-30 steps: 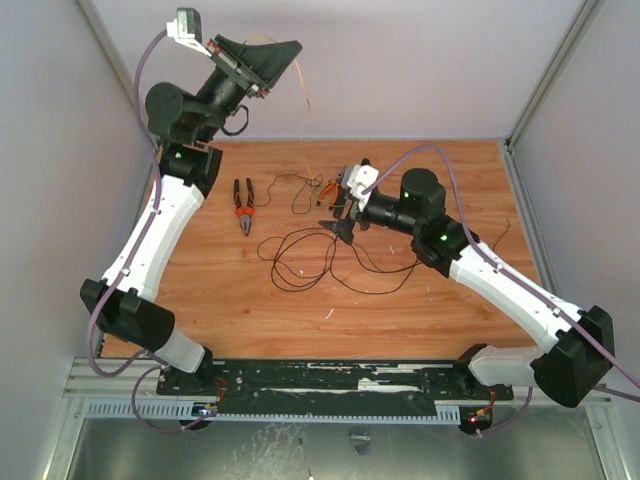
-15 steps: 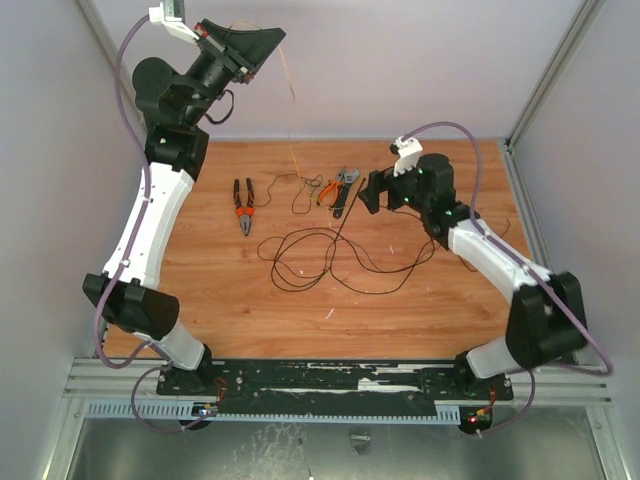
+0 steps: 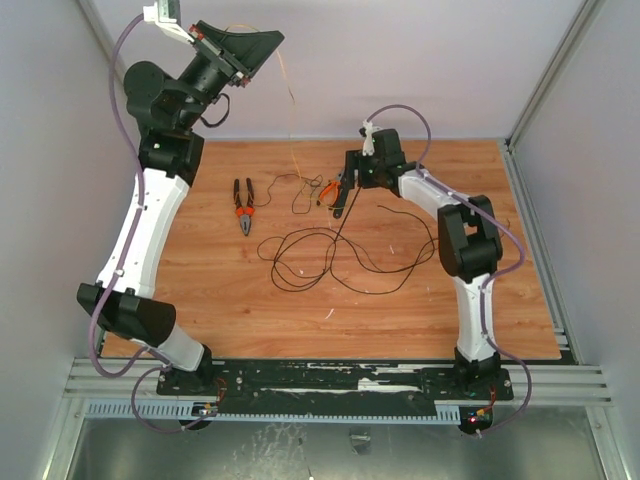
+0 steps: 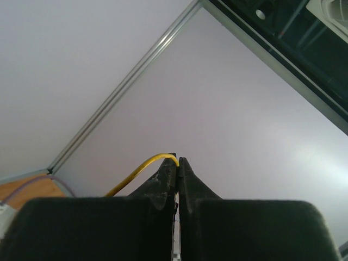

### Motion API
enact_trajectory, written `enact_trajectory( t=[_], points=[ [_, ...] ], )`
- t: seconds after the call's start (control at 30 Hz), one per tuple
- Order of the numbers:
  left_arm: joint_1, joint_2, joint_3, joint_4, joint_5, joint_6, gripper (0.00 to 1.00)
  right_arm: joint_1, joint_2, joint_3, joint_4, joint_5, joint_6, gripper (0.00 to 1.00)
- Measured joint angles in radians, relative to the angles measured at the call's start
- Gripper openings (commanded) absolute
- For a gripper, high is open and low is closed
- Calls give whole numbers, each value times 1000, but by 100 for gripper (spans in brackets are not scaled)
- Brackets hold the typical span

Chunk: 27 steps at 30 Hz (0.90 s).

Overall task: Zip-tie the wires
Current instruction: Straighten the cable at the center of the board.

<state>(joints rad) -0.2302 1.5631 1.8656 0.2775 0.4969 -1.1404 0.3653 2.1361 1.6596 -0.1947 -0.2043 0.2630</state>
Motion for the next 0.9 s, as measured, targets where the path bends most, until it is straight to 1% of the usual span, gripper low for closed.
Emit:
enact_trajectory(
  t=[0.17, 0.33, 0.9],
  points=[
    [0, -22, -17, 7, 12, -5, 0, 0, 128, 141, -70, 12, 14, 56],
    [0, -32, -38, 23, 21, -12, 0, 1, 165, 174, -103, 18, 21, 47],
    [0, -32, -55, 42, 23, -23, 0, 3, 211, 178, -115, -23, 27, 35]
  ],
)
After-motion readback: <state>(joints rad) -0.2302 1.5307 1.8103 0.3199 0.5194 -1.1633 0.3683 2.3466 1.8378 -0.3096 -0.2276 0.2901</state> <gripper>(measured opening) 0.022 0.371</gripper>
